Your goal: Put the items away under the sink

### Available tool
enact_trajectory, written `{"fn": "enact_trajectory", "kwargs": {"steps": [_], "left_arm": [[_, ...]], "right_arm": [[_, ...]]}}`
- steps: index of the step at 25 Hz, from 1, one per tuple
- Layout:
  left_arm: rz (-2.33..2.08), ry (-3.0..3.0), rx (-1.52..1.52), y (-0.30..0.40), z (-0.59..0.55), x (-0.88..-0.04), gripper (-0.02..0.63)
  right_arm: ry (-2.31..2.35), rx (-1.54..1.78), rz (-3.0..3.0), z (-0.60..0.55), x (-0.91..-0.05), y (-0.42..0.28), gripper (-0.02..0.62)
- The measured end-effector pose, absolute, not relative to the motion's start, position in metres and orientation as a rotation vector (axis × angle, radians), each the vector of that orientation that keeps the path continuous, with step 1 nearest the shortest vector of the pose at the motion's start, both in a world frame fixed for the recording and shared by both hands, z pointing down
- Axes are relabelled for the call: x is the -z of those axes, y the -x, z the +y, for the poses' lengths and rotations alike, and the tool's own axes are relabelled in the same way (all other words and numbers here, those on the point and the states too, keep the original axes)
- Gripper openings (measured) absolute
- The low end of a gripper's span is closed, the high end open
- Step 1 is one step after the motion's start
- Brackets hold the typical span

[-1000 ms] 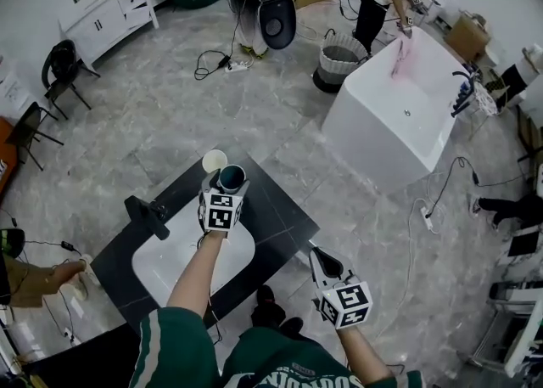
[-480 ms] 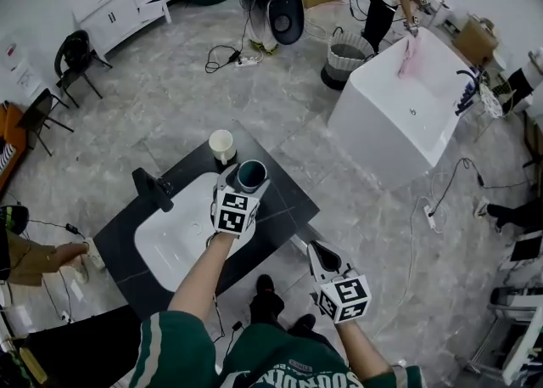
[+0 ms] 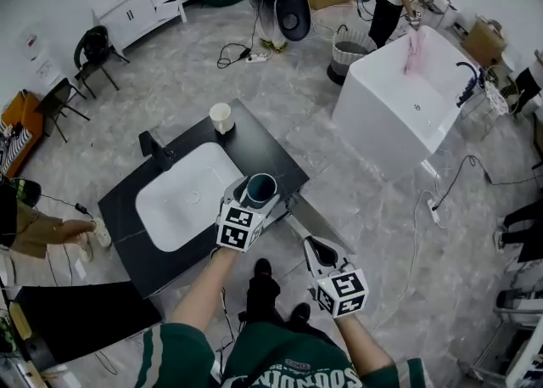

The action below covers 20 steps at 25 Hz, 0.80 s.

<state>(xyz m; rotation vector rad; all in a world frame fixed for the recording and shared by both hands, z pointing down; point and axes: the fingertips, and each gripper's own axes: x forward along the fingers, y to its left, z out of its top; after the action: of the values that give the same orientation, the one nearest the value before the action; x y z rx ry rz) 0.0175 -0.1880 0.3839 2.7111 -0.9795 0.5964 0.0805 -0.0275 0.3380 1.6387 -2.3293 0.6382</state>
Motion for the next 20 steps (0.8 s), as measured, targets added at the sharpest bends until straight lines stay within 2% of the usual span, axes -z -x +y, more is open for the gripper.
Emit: {"fn": "enact_trajectory", "kwargs": {"steps": [10,20], "left_arm": [[-0.953,-2.665,-0.600,-0.047,-0.042,-0.407,0.370],[-0.816,-2.683,-0.626,-0.078,-0.005,-0.506,0.370]], "right_arm": [[-1.569,-0.630,-2.378,0.079,-0.348,-0.107,0.043],[-1.550,-0.573,-2.358,0.084,-0.417,-0.120,0.043]]}}
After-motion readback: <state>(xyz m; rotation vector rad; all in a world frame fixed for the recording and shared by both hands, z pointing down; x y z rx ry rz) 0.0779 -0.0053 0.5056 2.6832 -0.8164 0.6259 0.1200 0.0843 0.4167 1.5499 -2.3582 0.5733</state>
